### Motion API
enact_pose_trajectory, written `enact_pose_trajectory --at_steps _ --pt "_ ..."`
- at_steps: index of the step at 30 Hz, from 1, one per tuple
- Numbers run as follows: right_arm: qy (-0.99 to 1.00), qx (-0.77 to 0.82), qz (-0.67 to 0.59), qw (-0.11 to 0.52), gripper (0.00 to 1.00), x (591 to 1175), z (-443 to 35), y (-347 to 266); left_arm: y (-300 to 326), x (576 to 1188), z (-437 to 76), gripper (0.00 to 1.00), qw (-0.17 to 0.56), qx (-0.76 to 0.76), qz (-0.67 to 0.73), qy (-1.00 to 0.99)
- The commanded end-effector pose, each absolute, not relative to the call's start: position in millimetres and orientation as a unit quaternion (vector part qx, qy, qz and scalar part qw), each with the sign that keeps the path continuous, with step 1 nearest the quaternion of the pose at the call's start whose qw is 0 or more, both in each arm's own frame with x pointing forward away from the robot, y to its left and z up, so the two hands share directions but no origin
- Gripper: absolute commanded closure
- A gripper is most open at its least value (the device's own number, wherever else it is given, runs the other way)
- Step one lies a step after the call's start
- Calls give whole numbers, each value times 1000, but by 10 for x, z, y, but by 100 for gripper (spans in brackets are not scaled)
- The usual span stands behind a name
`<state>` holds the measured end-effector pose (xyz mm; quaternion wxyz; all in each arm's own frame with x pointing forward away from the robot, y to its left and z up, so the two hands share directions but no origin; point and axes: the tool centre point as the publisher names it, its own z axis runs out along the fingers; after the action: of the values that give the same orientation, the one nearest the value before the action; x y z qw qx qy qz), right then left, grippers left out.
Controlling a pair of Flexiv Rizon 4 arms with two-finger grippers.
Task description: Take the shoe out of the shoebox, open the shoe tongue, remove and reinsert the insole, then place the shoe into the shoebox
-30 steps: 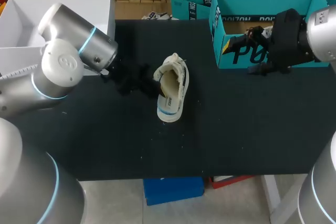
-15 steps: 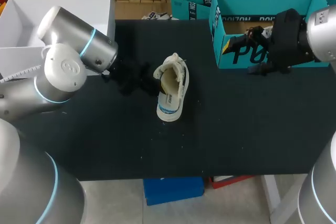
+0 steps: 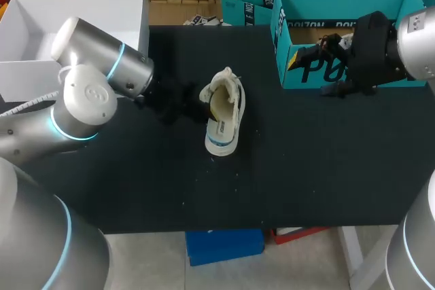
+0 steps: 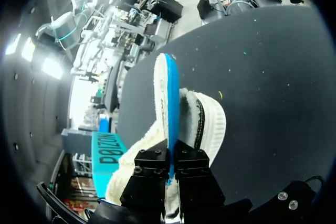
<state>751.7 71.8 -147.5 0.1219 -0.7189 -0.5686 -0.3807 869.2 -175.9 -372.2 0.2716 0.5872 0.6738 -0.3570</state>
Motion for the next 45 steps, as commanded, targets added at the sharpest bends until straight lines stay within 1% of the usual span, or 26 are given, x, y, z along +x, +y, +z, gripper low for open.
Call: enact_pose_trajectory --at_steps 1,9,22,30,45 --pt "-568 -719 -380 121 0 7522 -1478 728 -1781 8737 -3732 100 270 587 -349 679" --pt "-568 -719 -380 121 0 7522 -1478 728 -1727 8710 -3652 100 259 585 -325 696" --pt "-568 -719 -380 121 0 7522 -1478 728 -1787 8891 -3848 100 252 572 -305 718" --pt "-568 -719 -380 121 0 7522 -1478 728 -1818 8945 -3836 100 258 564 -299 725" --pt "-568 -719 -380 121 0 7522 -1478 728 -1726 8583 -3508 100 248 573 -342 702"
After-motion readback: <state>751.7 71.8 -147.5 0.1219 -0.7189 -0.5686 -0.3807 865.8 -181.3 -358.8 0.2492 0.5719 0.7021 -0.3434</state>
